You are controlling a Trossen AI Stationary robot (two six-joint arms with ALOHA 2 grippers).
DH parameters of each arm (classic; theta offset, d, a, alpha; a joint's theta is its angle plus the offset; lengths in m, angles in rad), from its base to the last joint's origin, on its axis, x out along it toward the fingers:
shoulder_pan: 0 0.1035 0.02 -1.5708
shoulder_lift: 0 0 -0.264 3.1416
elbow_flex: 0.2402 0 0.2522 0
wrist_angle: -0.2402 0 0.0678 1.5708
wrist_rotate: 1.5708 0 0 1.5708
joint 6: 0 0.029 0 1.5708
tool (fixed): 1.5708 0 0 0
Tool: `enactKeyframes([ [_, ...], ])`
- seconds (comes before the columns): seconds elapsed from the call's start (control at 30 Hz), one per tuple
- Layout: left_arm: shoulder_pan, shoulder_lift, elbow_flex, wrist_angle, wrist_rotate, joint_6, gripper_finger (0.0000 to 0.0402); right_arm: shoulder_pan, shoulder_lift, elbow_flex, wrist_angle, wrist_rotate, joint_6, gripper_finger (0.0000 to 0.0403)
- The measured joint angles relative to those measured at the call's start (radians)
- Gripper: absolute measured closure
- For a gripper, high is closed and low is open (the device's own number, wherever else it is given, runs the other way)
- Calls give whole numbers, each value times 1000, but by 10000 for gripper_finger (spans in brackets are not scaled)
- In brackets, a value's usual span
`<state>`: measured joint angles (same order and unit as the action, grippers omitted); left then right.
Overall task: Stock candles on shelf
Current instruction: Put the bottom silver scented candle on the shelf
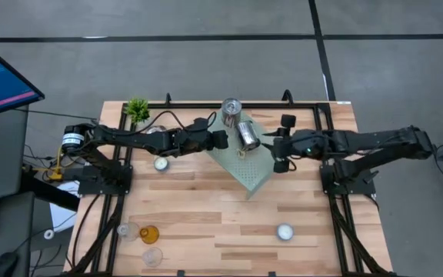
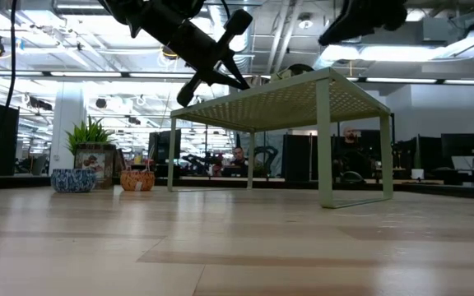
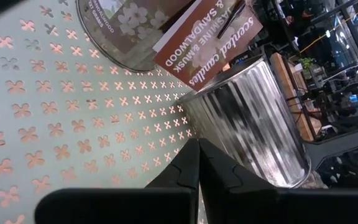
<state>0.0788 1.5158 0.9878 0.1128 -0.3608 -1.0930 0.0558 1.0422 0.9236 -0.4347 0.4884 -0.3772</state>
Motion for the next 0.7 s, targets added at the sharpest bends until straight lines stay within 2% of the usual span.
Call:
enactKeyframes([
  [0.17,0,0,0,0,-4,-1,400,-126,23,-15,35,-114,-89,262],
  [0.37,-15,0,0,5,2,-3,400,-355,-10,11,42,-423,-93,243],
  [0.43,-27,0,0,8,3,10,400,-435,5,23,55,-510,-79,239],
  [0.53,-41,0,0,9,3,11,400,-542,53,35,57,-711,4,237],
  [0.6,-49,0,0,12,3,11,400,-578,73,35,43,-836,63,237],
  [0.7,-60,0,0,23,2,11,400,-558,57,36,1,-886,87,235],
])
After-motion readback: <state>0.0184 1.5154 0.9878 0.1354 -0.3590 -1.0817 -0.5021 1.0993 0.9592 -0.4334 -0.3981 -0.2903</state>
